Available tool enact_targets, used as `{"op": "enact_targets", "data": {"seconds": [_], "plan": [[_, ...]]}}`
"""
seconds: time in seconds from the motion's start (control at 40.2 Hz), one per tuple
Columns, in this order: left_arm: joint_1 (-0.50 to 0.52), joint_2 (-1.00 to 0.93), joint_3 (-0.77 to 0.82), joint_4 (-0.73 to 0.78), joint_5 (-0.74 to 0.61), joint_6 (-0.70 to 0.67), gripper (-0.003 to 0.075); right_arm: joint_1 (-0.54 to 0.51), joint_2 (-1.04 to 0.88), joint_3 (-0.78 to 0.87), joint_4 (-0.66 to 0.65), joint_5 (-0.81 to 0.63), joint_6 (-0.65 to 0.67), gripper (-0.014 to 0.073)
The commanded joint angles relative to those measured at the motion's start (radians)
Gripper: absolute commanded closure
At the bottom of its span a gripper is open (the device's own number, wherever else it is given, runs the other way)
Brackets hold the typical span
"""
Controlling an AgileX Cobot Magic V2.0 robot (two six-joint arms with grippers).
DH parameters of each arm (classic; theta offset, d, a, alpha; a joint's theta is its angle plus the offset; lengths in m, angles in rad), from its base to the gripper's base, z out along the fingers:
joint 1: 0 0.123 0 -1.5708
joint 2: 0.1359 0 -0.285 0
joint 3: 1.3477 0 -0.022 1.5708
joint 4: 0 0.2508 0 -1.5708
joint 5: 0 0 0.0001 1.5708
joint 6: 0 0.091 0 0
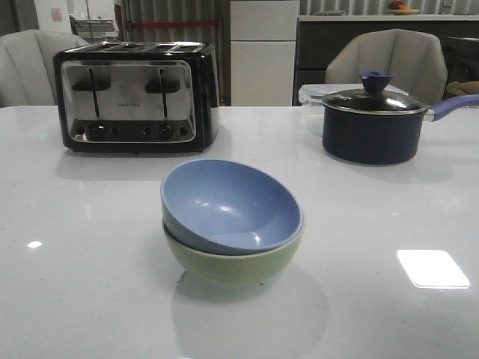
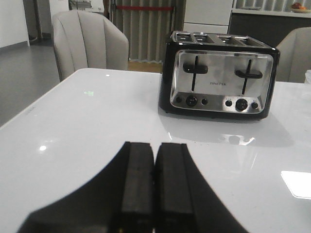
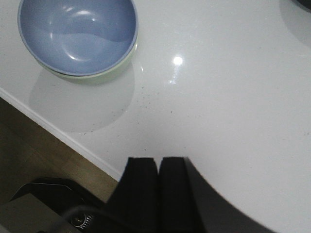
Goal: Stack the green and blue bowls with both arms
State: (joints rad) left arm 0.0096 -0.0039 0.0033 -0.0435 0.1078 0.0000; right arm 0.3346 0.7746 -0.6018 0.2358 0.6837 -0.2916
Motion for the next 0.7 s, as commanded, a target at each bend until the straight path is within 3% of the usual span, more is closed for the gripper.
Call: {"op": "enact_targets", "data": {"seconds": [0.0, 0.671], "plan": [[-0.025, -0.022, 0.004, 0.025, -0.161, -0.011, 0.0624, -0.010, -0.008, -0.028, 0.015, -0.061, 0.003, 0.0536], [-0.059, -0.022, 0.004, 0.054, -0.185, -0.008, 0.0624, -0.010, -0.008, -0.028, 0.015, -0.061, 0.003, 0.0536]]}}
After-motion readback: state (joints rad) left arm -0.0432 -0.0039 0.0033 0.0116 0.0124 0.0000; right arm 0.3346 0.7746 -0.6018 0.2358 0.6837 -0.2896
